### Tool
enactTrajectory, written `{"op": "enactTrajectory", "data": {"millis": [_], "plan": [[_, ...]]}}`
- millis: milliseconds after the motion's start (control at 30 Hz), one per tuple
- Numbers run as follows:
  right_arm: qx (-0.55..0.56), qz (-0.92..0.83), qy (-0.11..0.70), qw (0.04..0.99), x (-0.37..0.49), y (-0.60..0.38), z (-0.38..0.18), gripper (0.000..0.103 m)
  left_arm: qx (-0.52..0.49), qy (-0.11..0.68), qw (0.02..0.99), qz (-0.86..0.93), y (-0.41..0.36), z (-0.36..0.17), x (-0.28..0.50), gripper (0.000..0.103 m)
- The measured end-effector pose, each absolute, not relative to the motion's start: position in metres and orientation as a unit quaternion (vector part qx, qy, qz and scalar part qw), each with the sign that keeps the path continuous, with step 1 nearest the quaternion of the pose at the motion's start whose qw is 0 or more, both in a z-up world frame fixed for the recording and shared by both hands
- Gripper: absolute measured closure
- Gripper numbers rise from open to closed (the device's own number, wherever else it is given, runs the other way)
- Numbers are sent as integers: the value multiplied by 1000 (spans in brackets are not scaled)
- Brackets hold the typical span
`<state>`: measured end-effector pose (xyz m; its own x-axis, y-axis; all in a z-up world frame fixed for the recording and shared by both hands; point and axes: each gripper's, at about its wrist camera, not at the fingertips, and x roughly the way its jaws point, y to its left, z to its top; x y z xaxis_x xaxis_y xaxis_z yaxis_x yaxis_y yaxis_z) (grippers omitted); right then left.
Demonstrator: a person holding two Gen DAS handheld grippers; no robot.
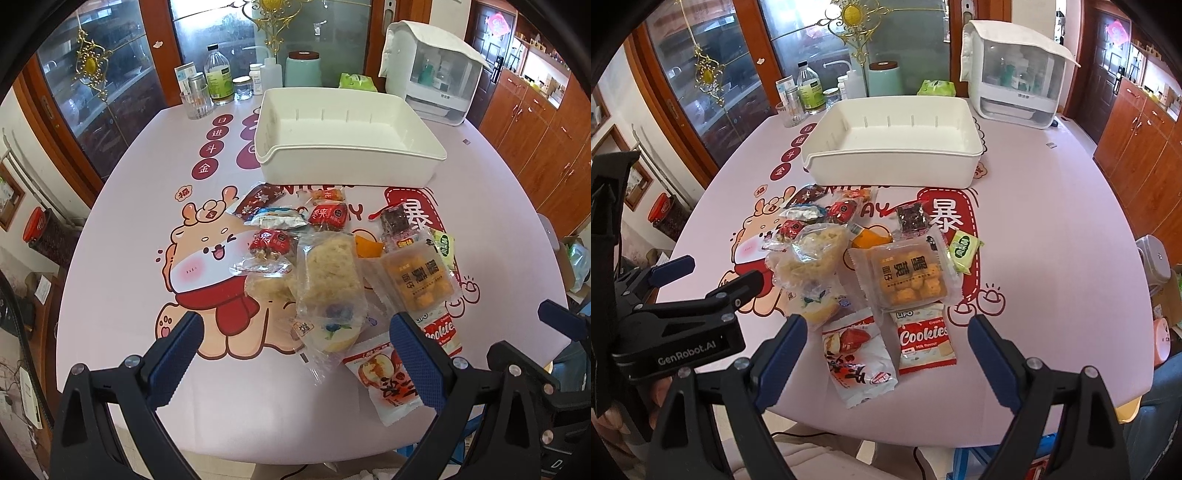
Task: Organize snacks
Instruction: 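Grasp the clear rice-cracker bag with left gripper while right grasps the white apple-print bag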
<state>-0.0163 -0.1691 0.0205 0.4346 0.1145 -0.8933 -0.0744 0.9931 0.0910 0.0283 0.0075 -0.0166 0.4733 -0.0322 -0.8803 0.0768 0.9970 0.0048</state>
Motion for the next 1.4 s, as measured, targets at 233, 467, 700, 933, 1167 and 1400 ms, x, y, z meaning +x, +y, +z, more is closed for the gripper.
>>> {"op": "enactTrajectory", "data": {"millis": [233, 467, 700, 933, 1167, 1400], "plan": [[32, 73, 552, 830, -10, -169, 6, 18, 24, 526, 850, -34, 15, -26, 47, 3], [17, 92, 584, 807, -3, -167, -21, 20, 40, 535, 843, -48, 20, -37, 66, 3], [-28, 127, 606, 784, -4, -152, -57, 22, 2, 575, 815, -74, 27, -60, 92, 3], [3, 166, 640, 751, -4, -150, -95, 30, 0, 601, 796, -73, 4, -85, 117, 3], [9, 184, 649, 738, -4, -142, -121, 30, 63, 609, 787, -70, -33, -104, 131, 3], [10, 178, 647, 741, -2, -130, -136, 38, 91, 622, 775, -58, -40, -122, 134, 32]]}}
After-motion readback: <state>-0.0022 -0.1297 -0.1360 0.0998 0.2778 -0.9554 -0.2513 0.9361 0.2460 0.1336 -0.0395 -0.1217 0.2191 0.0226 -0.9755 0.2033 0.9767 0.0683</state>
